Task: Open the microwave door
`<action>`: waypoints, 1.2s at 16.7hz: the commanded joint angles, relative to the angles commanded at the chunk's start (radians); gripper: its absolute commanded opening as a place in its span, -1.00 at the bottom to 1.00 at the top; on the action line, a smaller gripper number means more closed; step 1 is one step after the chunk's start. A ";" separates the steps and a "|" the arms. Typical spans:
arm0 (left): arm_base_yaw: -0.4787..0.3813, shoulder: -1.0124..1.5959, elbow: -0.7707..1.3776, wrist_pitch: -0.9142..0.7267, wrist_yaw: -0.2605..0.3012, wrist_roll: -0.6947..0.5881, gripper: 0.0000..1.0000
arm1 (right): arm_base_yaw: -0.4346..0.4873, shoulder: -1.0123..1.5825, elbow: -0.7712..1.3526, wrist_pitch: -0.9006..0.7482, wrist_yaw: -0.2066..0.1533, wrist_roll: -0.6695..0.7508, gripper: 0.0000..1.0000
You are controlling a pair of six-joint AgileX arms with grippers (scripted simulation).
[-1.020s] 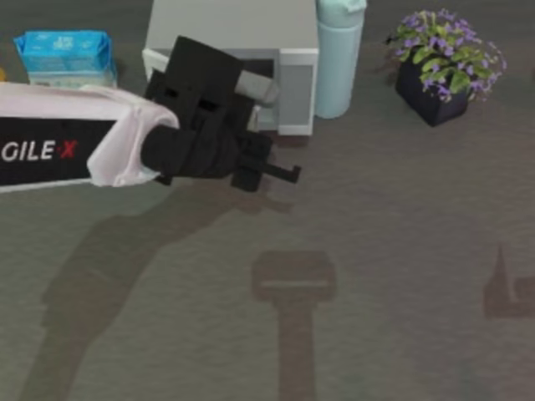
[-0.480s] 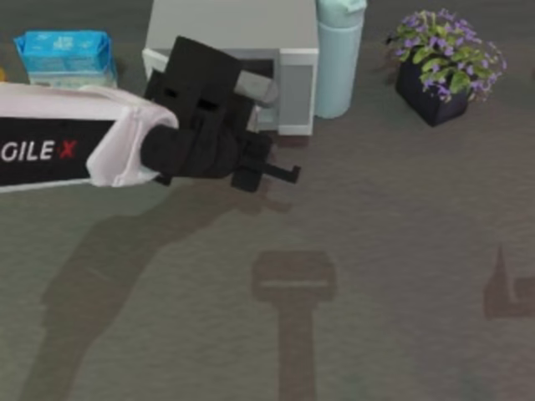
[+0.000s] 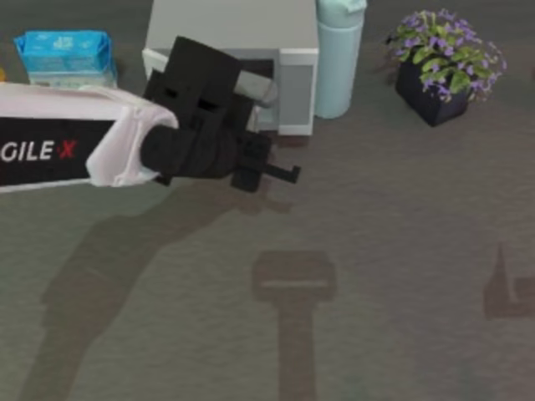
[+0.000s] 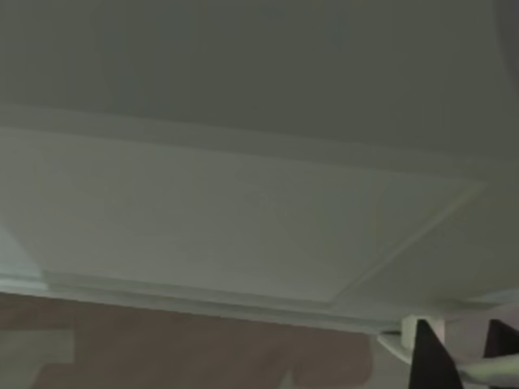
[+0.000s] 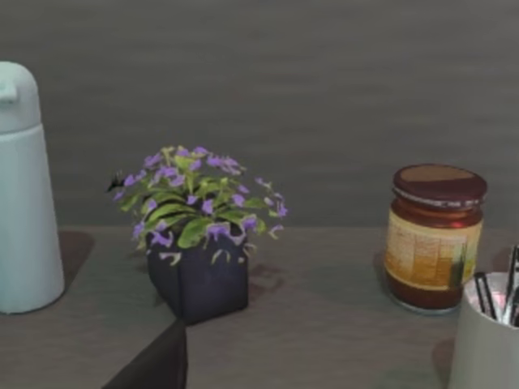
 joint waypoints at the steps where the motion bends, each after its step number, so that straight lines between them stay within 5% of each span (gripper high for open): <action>1: -0.008 0.001 0.003 -0.001 0.008 -0.005 -1.00 | 0.000 0.000 0.000 0.000 0.000 0.000 1.00; 9: 0.026 -0.032 -0.041 0.010 0.059 0.068 -1.00 | 0.000 0.000 0.000 0.000 0.000 0.000 1.00; 20: 0.027 -0.033 -0.044 0.010 0.062 0.071 -1.00 | 0.000 0.000 0.000 0.000 0.000 0.000 1.00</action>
